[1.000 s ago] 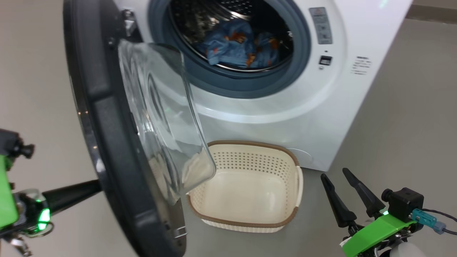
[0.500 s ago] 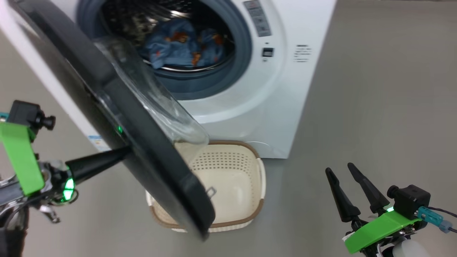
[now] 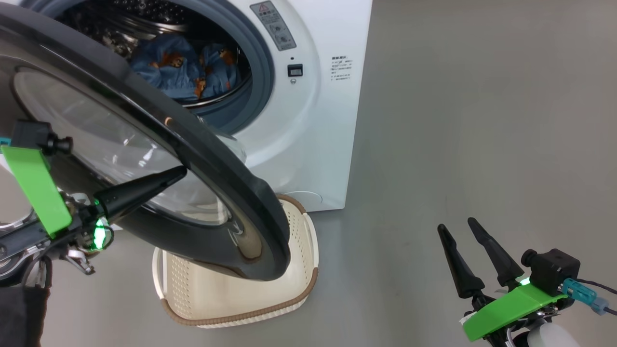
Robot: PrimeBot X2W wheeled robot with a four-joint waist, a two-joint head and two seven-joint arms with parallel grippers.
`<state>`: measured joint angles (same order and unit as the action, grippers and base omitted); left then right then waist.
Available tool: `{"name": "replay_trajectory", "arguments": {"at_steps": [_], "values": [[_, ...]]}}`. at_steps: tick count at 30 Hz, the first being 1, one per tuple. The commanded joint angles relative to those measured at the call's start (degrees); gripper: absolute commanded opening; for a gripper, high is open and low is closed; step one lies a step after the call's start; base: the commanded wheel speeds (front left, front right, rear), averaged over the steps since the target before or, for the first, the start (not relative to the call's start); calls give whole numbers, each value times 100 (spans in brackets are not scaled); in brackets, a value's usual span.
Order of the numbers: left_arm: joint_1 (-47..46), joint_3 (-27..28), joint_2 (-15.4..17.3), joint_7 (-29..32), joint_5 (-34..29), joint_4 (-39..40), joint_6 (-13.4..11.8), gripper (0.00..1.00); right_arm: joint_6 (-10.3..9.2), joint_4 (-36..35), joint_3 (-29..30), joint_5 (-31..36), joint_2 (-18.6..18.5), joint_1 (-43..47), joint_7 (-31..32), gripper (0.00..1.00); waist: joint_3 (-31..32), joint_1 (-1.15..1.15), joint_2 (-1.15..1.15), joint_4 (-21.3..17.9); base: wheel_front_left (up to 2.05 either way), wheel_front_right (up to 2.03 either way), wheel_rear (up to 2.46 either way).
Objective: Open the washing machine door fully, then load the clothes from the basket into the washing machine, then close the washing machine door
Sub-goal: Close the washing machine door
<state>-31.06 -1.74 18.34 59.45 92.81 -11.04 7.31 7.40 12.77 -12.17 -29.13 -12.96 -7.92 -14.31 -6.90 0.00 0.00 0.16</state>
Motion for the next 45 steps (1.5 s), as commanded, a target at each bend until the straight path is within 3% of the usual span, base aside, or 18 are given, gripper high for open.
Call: {"name": "replay_trajectory", "arguments": {"at_steps": [1, 11, 20, 21, 23, 24, 27, 31, 38, 45], "values": [[-233, 239, 211, -32, -70, 107, 18, 0, 9, -139, -75, 26, -34, 61, -69, 100, 47, 0, 0, -14, 0, 0, 0], [405, 359, 356, -19, -157, 404, 18, 0, 9, -122, -50, 12, -43, 165, -69, 100, 216, 0, 0, 300, 0, 0, 0], [1446, 705, 346, -380, -297, 904, 18, 0, 9, -110, -48, -3, -71, 193, -69, 100, 309, 0, 0, 566, 0, 0, 0], [1563, 742, 334, -455, -341, 946, 18, 13, 9, -109, -49, -6, -76, 198, -69, 100, 317, 0, 0, 578, 0, 0, 0], [1783, 788, 292, -611, -431, 1003, 18, 83, 9, -107, -51, -12, -86, 208, -69, 100, 328, 0, 0, 598, 0, 0, 0], [1882, 803, 285, -712, -515, 1029, 18, 100, 9, -106, -48, -15, -90, 215, -69, 100, 335, 0, 0, 609, 0, 0, 0], [2143, 836, 229, -1099, -748, 1035, 18, 100, 9, -98, -56, -22, -99, 234, -69, 100, 353, 0, 0, 608, 0, 0, 0], [2459, 785, 231, -2069, -1307, 842, 18, 100, 9, -101, -30, -40, -124, 274, -69, 100, 354, 0, 0, 562, 0, 0, 0], [2770, 439, 312, -3751, -1754, 629, 18, 100, 9, -97, 10, -36, -144, 307, -69, 100, 360, 0, 0, 394, 0, 0, 0], [3000, -265, 691, -5797, -2260, 461, 18, 100, 9, -89, 66, -32, -159, 333, -69, 100, 379, 0, 0, 166, 0, 0, 0]]}}
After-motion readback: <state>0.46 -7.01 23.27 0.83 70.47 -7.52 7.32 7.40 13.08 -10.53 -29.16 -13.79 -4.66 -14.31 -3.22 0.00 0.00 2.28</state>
